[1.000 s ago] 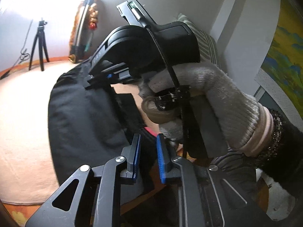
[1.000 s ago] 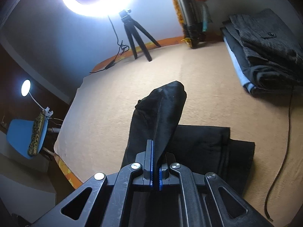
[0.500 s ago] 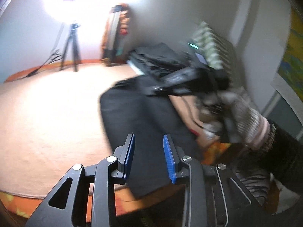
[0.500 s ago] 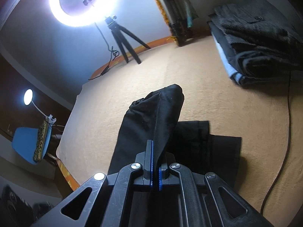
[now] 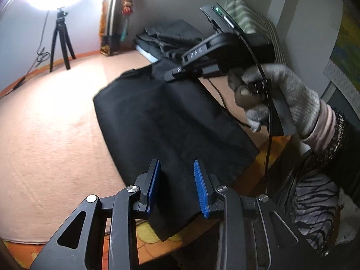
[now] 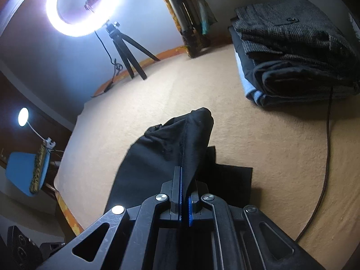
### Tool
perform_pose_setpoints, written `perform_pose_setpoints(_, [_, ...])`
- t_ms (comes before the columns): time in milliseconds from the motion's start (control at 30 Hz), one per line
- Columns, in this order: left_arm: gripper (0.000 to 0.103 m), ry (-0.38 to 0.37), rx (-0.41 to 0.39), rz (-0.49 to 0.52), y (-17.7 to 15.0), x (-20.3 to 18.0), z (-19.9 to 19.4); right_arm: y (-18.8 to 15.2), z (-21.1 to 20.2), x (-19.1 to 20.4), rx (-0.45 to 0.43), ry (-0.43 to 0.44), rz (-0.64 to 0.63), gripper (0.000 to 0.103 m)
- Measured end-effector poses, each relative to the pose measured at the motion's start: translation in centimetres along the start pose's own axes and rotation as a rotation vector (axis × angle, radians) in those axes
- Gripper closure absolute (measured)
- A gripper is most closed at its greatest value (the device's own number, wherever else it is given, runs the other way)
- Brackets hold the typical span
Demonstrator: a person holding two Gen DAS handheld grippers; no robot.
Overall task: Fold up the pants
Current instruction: 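Lay the folded trousers down and open both grippers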
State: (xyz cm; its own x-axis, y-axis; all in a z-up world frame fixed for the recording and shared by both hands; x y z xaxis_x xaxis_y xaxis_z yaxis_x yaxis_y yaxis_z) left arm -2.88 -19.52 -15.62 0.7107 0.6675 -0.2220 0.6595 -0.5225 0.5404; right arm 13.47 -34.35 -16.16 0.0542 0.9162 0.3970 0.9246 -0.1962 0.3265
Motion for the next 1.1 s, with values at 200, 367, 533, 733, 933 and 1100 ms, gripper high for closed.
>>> perform_pose_setpoints(200, [0.074, -0.004, 0.028, 0.002, -0.4, -0.5, 0.9, -0.2, 0.3, -1.1, 0.005, -0.018, 0.003, 0.102])
perform_pose_setpoints(367, [0.074, -0.005, 0.044, 0.023, -0.5, -1.1, 1.5, -0.2, 0.7, -1.4, 0.009, -0.034, 0.0, 0.102])
perform_pose_setpoints(533, [0.074, -0.004, 0.055, 0.038, -0.5, -1.4, 2.2, -0.3, 1.0, -1.5, 0.01, -0.061, -0.009, 0.099])
perform_pose_setpoints(733, [0.074, -0.01, 0.058, 0.036, -0.2, -1.3, 2.7, -0.8, -0.4, -1.3, -0.039, -0.141, -0.053, 0.081])
perform_pose_setpoints(933, [0.074, -0.038, 0.057, 0.012, 0.0, -1.0, 2.8, -2.8, -3.5, 2.2, -0.133, -0.135, -0.179, 0.066])
perform_pose_setpoints(1100, [0.074, -0.09, 0.031, -0.04, 0.5, -0.4, 1.0, -5.8, -2.1, 4.2, -0.073, -0.113, -0.279, 0.068])
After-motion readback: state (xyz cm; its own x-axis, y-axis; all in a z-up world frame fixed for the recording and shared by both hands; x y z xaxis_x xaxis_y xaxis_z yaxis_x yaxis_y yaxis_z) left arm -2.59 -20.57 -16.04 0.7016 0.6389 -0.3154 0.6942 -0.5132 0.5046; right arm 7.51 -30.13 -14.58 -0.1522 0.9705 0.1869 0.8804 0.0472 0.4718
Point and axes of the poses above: each gripper's, at about its wrist camera, not at the fingertips, and z roughly the way its jaws point, x to its left, y to its top, the point moved 6 cm from there along z, roughly the way its jaws point, and after that the axes turned 10 degrees about x, right-handed, at the moved point
